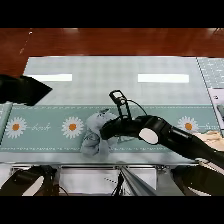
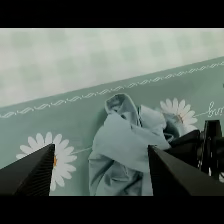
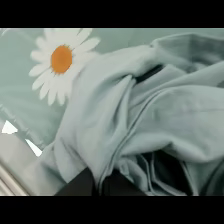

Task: Fold the shirts.

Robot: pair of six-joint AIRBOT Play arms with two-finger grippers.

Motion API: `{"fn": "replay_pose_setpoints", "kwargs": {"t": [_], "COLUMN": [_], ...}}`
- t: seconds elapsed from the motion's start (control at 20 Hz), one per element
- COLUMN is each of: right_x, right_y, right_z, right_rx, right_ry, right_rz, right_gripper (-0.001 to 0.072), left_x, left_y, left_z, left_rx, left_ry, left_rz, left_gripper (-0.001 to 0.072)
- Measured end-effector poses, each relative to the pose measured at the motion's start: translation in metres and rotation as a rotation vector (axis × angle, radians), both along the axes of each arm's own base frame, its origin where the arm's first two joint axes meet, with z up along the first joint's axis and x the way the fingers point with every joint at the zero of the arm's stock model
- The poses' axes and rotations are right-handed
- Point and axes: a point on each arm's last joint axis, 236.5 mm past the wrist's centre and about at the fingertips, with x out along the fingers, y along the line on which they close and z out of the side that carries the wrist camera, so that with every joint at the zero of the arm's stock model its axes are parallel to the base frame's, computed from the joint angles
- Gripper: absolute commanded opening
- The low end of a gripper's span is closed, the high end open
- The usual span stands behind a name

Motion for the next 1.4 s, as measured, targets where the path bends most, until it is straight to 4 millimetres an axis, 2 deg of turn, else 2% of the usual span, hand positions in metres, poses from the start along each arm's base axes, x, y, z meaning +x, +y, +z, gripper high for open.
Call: {"fn": "replay_pose_setpoints", "kwargs": {"t": [0.05,0.15,0.25,0.35,0.5,0.6,0.7,0.85,0.95,1.05,1.2,1.25,1.3,1.35,1.4], "right_x": [0.013,0.038,0.056,0.062,0.055,0.044,0.032,0.024,0.027,0.029,0.031,0.032,0.032,0.034,0.035], "right_y": [-0.005,-0.02,-0.033,-0.043,-0.056,-0.072,-0.1,-0.157,-0.19,-0.211,-0.224,-0.225,-0.227,-0.228,-0.229], "right_z": [0.003,0.012,0.019,0.024,0.028,0.022,0.007,-0.016,-0.024,-0.03,-0.033,-0.033,-0.032,-0.031,-0.03], "right_rx": [0.012,0.037,0.064,0.071,0.022,-0.069,-0.225,-0.484,-0.568,-0.575,-0.48,-0.44,-0.406,-0.376,-0.354], "right_ry": [-0.013,-0.036,-0.036,-0.03,-0.047,-0.056,-0.057,-0.042,-0.005,0.053,0.149,0.172,0.193,0.206,0.219], "right_rz": [-0.035,-0.107,-0.173,-0.194,-0.145,-0.082,-0.012,0.041,0.006,-0.052,-0.124,-0.143,-0.159,-0.175,-0.185], "right_gripper": [0.0119,0.0435,0.0445,0.0488,0.0489,0.0488,0.0487,0.0487,0.0492,0.0496,0.0494,0.0494,0.0494,0.0494,0.0494], "left_x": [-0.001,-0.004,-0.004,-0.004,-0.009,-0.019,-0.031,-0.061,-0.081,-0.098,-0.115,-0.118,-0.118,-0.117,-0.115], "left_y": [-0.001,-0.005,-0.013,-0.022,-0.028,-0.03,-0.029,-0.035,-0.041,-0.043,-0.044,-0.044,-0.044,-0.043,-0.044], "left_z": [-0.011,-0.03,-0.049,-0.069,-0.107,-0.136,-0.167,-0.209,-0.23,-0.247,-0.265,-0.27,-0.275,-0.278,-0.282], "left_rx": [0.002,-0.007,-0.036,-0.074,-0.105,-0.109,-0.102,-0.112,-0.138,-0.153,-0.161,-0.162,-0.163,-0.166,-0.17], "left_ry": [0.028,0.079,0.12,0.159,0.24,0.312,0.382,0.497,0.564,0.617,0.661,0.666,0.663,0.654,0.647], "left_rz": [-0.002,-0.01,-0.017,-0.018,-0.009,-0.002,-0.002,-0.049,-0.08,-0.098,-0.123,-0.123,-0.118,-0.108,-0.099], "left_gripper": [0.0719,0.0719,0.0718,0.0719,0.0719,0.0718,0.0716,0.0699,0.0698,0.0698,0.0697,0.0653,0.0557,0.0525,0.0525]}}
